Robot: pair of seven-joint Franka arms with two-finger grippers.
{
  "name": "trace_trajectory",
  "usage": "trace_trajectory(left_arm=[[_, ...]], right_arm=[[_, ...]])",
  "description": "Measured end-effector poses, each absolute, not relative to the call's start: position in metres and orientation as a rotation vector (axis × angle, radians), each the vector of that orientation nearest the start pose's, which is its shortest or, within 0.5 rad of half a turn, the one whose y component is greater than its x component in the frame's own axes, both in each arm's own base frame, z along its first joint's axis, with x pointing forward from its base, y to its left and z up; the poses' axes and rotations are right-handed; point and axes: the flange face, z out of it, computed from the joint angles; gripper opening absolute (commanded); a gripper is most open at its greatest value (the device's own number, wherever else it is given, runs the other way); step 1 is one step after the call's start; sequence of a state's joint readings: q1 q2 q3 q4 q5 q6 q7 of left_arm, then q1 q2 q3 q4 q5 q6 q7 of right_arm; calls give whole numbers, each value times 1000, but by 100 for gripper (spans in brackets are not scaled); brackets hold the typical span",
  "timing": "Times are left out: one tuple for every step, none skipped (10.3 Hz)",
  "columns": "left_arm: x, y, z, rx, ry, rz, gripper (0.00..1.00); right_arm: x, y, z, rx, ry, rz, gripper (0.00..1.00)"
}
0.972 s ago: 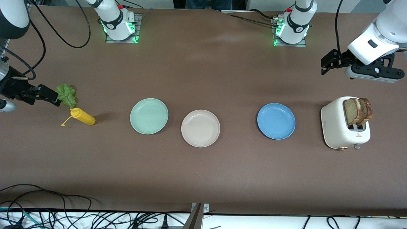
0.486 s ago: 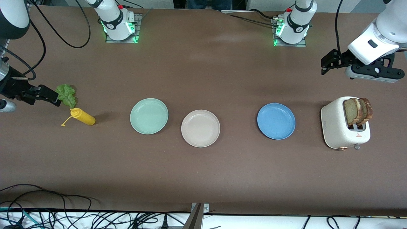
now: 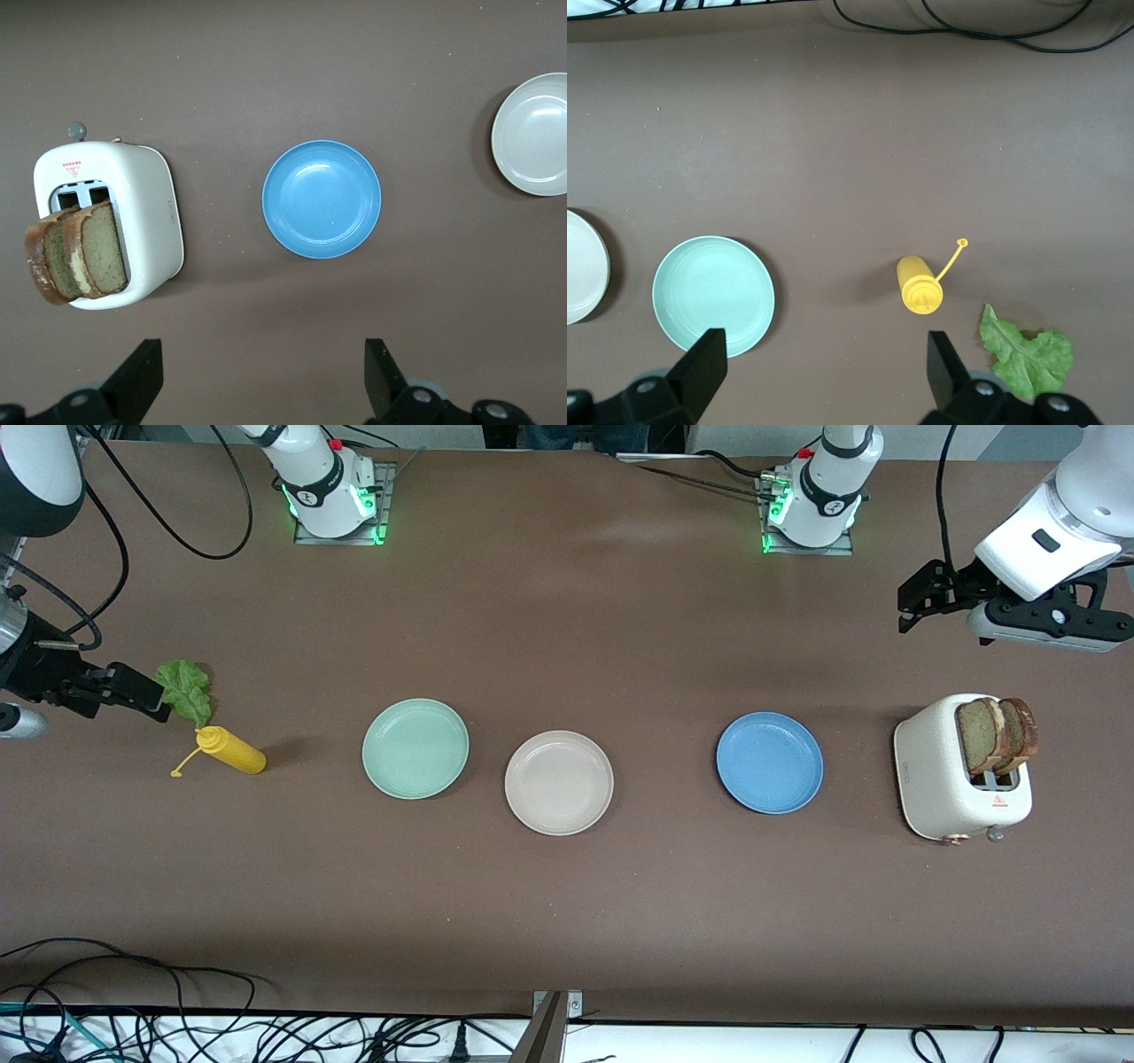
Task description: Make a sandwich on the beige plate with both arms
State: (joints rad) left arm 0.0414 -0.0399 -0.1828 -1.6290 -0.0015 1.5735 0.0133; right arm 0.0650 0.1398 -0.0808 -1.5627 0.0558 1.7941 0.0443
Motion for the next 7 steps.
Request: trace_trajectory(left_arm=[[537, -79, 618, -3126, 242, 27, 100], [537, -79, 617, -3126, 243, 29, 100], [538, -79, 616, -3126, 244, 31, 100], [538, -79, 616, -3126, 244, 32, 100], [539, -79, 617, -3127, 244, 28, 100], [539, -79, 619, -3127, 243, 24, 100], [539, -79, 619, -3127, 244, 21, 100]], right_arm=[[615, -2, 568, -3091, 106, -141, 100], [615, -2, 568, -3091, 107, -141, 100], [615, -2, 568, -3091, 108, -141, 100], [615, -3, 568, -3092, 108, -141, 100], [615, -3, 568, -3092, 108, -141, 100], [615, -3, 568, -3092, 108, -141, 100], [615, -3, 568, -3092, 108, -141, 100]])
